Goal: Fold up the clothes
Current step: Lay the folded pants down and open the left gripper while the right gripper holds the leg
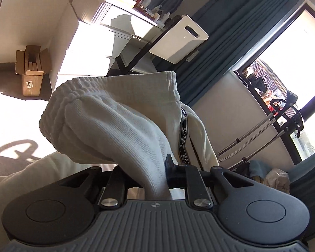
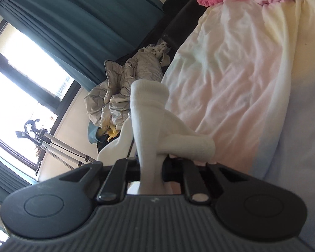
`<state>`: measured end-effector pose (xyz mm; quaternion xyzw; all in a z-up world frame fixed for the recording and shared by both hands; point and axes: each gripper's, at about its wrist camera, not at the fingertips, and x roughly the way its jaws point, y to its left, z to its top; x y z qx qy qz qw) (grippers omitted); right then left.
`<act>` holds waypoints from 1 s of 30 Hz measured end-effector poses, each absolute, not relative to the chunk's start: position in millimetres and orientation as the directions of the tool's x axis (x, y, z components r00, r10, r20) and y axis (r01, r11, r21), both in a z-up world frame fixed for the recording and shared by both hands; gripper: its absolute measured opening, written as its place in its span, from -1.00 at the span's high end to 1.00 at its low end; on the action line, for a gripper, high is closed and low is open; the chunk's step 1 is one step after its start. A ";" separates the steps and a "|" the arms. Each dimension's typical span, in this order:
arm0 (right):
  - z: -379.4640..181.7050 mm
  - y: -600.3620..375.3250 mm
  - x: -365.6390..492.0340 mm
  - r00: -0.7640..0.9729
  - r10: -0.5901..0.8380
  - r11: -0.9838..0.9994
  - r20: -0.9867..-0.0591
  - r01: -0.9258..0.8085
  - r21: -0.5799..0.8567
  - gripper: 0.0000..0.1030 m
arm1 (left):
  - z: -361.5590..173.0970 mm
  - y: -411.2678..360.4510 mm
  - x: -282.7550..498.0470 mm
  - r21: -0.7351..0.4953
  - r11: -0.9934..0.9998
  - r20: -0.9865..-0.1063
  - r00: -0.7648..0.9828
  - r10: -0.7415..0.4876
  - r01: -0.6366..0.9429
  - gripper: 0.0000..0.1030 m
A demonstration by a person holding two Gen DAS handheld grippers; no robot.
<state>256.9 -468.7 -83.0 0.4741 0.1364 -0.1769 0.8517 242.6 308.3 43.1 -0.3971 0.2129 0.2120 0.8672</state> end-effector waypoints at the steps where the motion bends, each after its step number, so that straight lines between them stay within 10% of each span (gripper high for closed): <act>1: -75.6 -471.9 244.7 0.903 -0.178 0.482 -0.390 0.426 0.766 0.76 | 52.3 307.0 234.6 -0.605 0.600 -0.530 0.827 0.186 -0.523 0.63; 17: -124.8 -504.2 86.3 0.818 -0.149 0.300 -0.556 0.573 0.763 0.71 | -1.3 315.8 110.2 -0.516 0.712 -0.604 0.792 0.092 -0.476 0.55; 20: -126.0 -502.6 86.9 0.818 -0.149 0.369 -0.556 0.567 0.736 0.56 | -4.3 310.9 99.2 -0.473 0.756 -0.601 0.793 0.098 -0.452 0.30; 22: -127.0 -501.1 84.2 0.823 -0.145 0.392 -0.549 0.557 0.732 0.45 | -2.5 304.7 88.3 -0.449 0.777 -0.593 0.798 0.111 -0.442 -0.38; 30: -140.8 -514.3 60.8 0.870 -0.050 0.254 -0.491 0.486 0.836 0.01 | 21.1 239.4 35.9 -0.287 0.929 -0.462 0.883 0.080 -0.234 -0.63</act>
